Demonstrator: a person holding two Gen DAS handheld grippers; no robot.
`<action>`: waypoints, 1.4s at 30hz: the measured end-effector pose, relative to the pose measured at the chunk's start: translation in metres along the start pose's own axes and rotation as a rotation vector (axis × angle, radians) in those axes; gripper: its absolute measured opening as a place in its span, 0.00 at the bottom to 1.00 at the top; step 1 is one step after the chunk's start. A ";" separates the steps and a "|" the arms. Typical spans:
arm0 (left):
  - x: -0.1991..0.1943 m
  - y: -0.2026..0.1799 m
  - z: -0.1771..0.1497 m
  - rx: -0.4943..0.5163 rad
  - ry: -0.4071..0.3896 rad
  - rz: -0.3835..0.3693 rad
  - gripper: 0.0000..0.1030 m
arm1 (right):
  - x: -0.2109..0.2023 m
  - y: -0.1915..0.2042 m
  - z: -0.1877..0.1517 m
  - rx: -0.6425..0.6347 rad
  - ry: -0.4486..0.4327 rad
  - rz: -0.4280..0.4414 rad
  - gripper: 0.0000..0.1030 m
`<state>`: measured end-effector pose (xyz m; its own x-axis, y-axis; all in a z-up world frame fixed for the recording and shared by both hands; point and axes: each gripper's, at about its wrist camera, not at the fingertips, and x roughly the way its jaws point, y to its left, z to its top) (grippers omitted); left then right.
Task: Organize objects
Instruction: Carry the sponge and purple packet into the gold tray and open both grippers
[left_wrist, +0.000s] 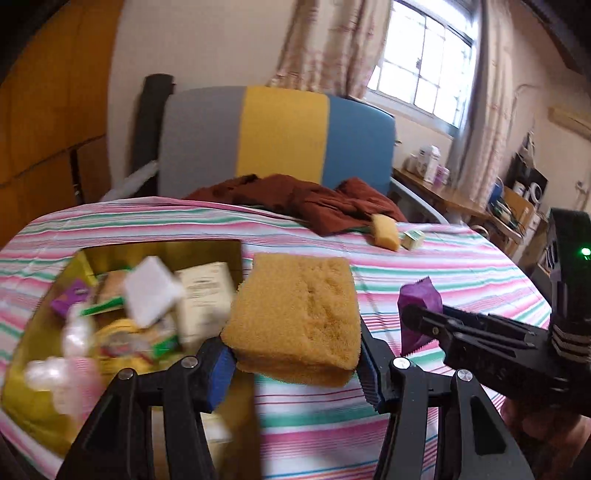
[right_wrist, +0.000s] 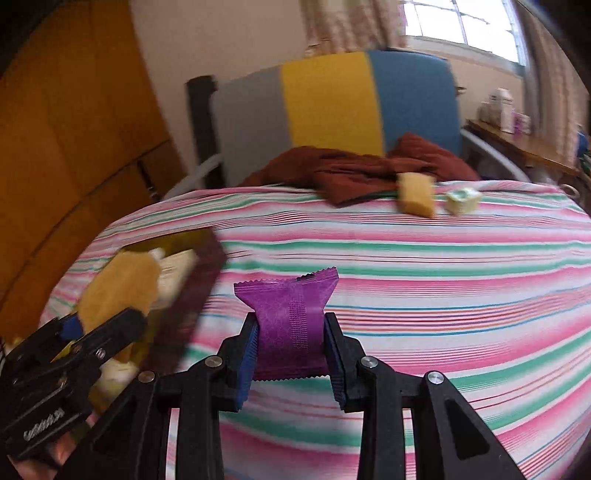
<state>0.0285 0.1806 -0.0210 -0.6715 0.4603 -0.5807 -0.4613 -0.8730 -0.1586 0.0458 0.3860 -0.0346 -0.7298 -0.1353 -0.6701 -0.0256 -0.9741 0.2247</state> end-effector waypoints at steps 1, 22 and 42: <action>-0.006 0.011 0.001 -0.010 -0.006 0.011 0.56 | 0.000 0.013 0.001 -0.017 0.006 0.023 0.32; -0.009 0.184 0.002 -0.221 0.039 0.269 0.56 | 0.052 0.152 0.005 -0.181 0.146 0.245 0.46; -0.028 0.193 0.006 -0.279 -0.020 0.441 1.00 | 0.029 0.125 -0.001 -0.149 0.091 0.256 0.46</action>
<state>-0.0455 0.0004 -0.0306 -0.7795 0.0396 -0.6251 0.0386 -0.9931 -0.1110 0.0216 0.2603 -0.0266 -0.6355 -0.3888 -0.6670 0.2564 -0.9212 0.2926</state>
